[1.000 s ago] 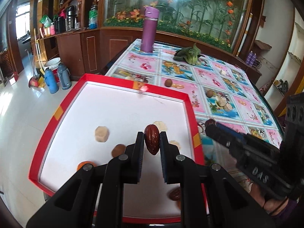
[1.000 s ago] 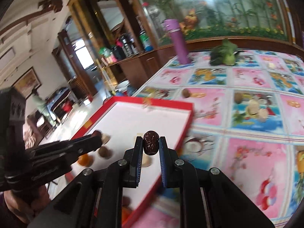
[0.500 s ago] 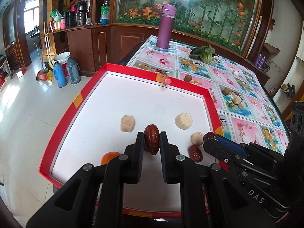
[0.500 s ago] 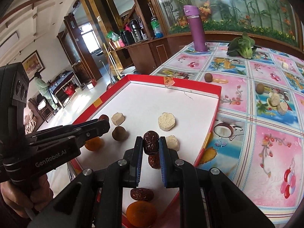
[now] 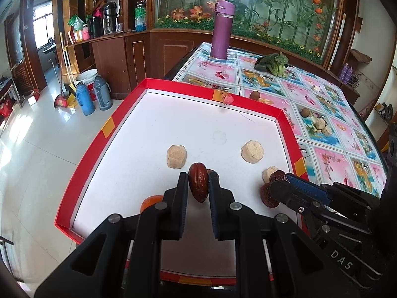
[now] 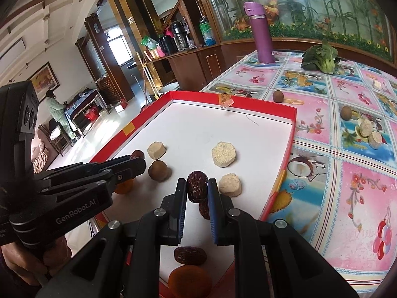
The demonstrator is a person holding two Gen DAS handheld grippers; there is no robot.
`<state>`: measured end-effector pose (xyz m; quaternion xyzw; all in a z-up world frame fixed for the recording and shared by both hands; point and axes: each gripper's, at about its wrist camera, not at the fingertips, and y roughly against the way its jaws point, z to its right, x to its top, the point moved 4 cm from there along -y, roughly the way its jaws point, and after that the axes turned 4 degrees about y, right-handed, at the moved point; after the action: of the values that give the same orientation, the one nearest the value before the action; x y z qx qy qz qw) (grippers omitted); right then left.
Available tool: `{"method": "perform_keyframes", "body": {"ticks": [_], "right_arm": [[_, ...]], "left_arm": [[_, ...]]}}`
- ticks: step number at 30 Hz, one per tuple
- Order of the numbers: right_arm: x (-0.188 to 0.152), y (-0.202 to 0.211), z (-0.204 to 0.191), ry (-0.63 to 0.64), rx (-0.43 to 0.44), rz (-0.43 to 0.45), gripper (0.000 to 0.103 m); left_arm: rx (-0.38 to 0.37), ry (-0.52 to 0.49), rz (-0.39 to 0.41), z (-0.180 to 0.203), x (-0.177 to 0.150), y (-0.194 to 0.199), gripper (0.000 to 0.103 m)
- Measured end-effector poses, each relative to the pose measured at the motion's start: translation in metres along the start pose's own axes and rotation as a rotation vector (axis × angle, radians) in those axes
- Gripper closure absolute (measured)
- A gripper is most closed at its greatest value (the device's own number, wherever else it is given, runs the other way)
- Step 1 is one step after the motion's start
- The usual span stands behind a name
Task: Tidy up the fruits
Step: 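Carry both red dates over the white tray, then open both grippers to drop the dates into the tray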
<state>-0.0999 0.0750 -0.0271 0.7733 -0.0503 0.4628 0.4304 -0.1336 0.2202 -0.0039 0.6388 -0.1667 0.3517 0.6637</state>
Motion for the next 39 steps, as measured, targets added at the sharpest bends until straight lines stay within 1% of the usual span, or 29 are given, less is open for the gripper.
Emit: {"method": "perform_keyframes", "body": {"ticks": [7, 12, 20, 21, 22, 23, 24, 25, 27, 30, 31, 36, 39], "right_arm": [[-0.006, -0.007, -0.008, 0.025, 0.018, -0.018, 0.088], [-0.008, -0.009, -0.007, 0.035, 0.011, -0.022, 0.088], [-0.008, -0.006, -0.002, 0.012, 0.024, -0.026, 0.087], [-0.008, -0.006, 0.000, 0.005, 0.028, -0.027, 0.086], [-0.007, -0.005, 0.003, -0.004, 0.034, -0.027, 0.084], [-0.006, -0.004, 0.005, -0.014, 0.038, -0.024, 0.083], [-0.006, -0.003, 0.007, -0.022, 0.041, -0.022, 0.083], [-0.005, -0.001, 0.008, -0.028, 0.044, -0.019, 0.083], [-0.005, 0.002, 0.012, -0.035, 0.035, -0.005, 0.082], [-0.005, 0.007, 0.022, -0.056, 0.025, 0.008, 0.081], [-0.005, 0.009, 0.026, -0.067, 0.022, 0.014, 0.081], [-0.004, 0.023, 0.053, -0.125, -0.011, 0.048, 0.081], [-0.006, 0.029, 0.065, -0.160, -0.023, 0.055, 0.080]], "left_arm": [[0.037, -0.025, -0.001, 0.000, -0.001, -0.003, 0.085], [0.052, -0.040, -0.015, 0.003, -0.003, -0.008, 0.085], [0.079, -0.054, -0.023, 0.007, -0.004, -0.011, 0.083], [0.081, -0.054, -0.025, 0.007, -0.004, -0.011, 0.077], [0.084, -0.053, -0.026, 0.007, -0.004, -0.011, 0.067], [0.087, -0.051, -0.023, 0.007, -0.004, -0.010, 0.061], [0.091, -0.051, -0.016, 0.008, -0.004, -0.009, 0.050], [0.094, -0.053, -0.010, 0.008, -0.003, -0.008, 0.045], [0.102, -0.060, -0.001, 0.010, -0.002, -0.005, 0.044], [0.108, -0.055, 0.004, 0.011, -0.001, -0.004, 0.031], [0.114, -0.055, 0.006, 0.012, -0.001, -0.004, 0.028], [0.125, -0.045, -0.006, 0.012, -0.001, -0.006, 0.026], [0.123, -0.047, -0.013, 0.015, -0.002, -0.007, 0.026]]}}
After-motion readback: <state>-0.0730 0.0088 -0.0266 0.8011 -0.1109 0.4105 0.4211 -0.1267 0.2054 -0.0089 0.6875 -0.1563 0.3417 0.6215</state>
